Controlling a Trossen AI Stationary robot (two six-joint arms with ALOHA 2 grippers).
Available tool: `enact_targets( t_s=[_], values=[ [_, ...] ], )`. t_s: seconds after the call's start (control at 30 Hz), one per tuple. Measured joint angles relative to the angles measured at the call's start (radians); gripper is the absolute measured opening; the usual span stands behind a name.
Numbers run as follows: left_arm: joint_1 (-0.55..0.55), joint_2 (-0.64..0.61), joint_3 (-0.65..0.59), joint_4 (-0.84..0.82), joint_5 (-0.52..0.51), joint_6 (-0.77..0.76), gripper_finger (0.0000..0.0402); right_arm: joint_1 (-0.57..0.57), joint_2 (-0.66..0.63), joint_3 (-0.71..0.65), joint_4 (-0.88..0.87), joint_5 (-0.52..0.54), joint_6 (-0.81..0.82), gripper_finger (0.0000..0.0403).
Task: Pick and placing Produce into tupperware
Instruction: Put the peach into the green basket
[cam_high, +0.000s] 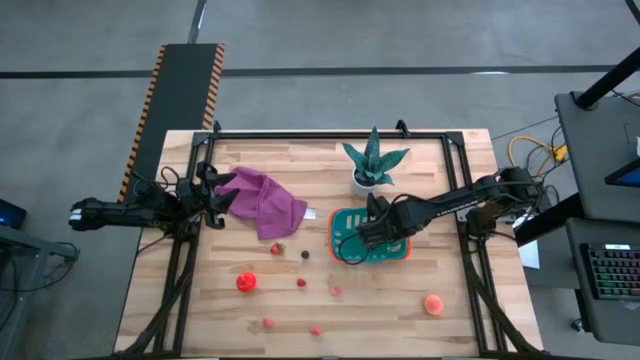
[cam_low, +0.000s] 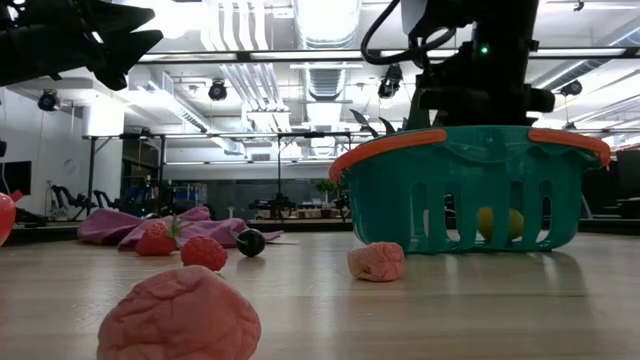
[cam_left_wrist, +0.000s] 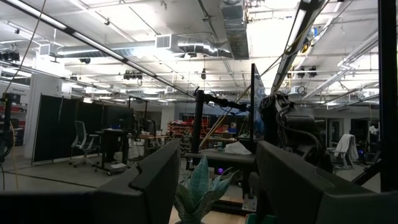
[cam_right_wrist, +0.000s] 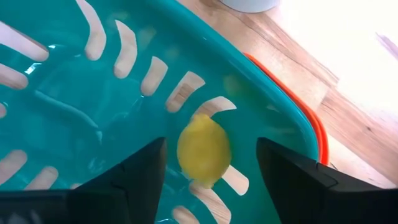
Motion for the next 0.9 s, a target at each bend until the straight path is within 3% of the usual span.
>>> enact_targets(
  t_s=[0.37,0.7,0.9],
  values=[
    [0.0,0.0,0.0,0.0,0.0,0.0,0.0199,0.006,0.0,0.096,-0.001,-0.021,-0.068,0.0234],
    [0.0,0.0,0.0,0.0,0.0,0.0,0.0199,0.065,0.0,0.288,-0.007,-0.29,-0.096,0.0231],
    [0.0,0.0,0.0,0.0,0.0,0.0,0.0199,0.157,0.0,0.375,-0.079,-0.333,-0.038,0.0231]
  ],
)
